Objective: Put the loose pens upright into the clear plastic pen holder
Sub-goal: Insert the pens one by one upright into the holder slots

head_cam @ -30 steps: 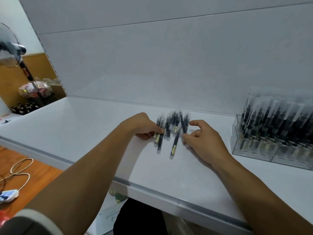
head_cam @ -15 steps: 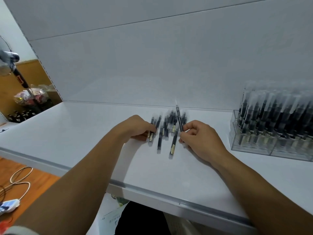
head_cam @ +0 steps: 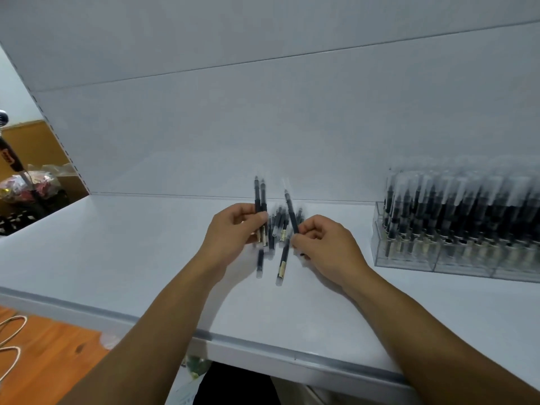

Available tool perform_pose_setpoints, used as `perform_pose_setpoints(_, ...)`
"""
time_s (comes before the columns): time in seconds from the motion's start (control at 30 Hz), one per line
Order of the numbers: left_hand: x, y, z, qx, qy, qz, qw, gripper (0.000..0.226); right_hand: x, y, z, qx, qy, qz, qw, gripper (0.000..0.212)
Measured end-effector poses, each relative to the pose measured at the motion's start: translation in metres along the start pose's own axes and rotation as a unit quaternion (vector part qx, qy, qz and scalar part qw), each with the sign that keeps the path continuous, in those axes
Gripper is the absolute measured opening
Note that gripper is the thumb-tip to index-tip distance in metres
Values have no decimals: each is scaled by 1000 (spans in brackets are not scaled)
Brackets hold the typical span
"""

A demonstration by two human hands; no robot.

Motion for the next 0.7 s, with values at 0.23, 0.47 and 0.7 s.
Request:
perform_pose_setpoints(0.23, 51, 27, -12, 54, 95, -3, 994, 15, -37, 25, 22, -64, 24, -31, 997, 15)
perform_pose_setpoints(0.47, 115, 39, -27, 70, 156, 51, 984, 13, -109, 60, 25, -91, 38, -105, 990, 13)
perform_pose_setpoints(0.7, 146, 51, -18, 79, 214, 81, 970, 15, -145, 60, 31, -112, 55, -194, 973, 3)
Point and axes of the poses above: each hand's wrist, its own y-axis away from the middle knuckle, its own x-axis out of the palm, z = x × y, the point moved 1 cm from there along -y, towards the middle knuckle, and after that the axes turned 7 degrees about -y, right-handed, at the moved point
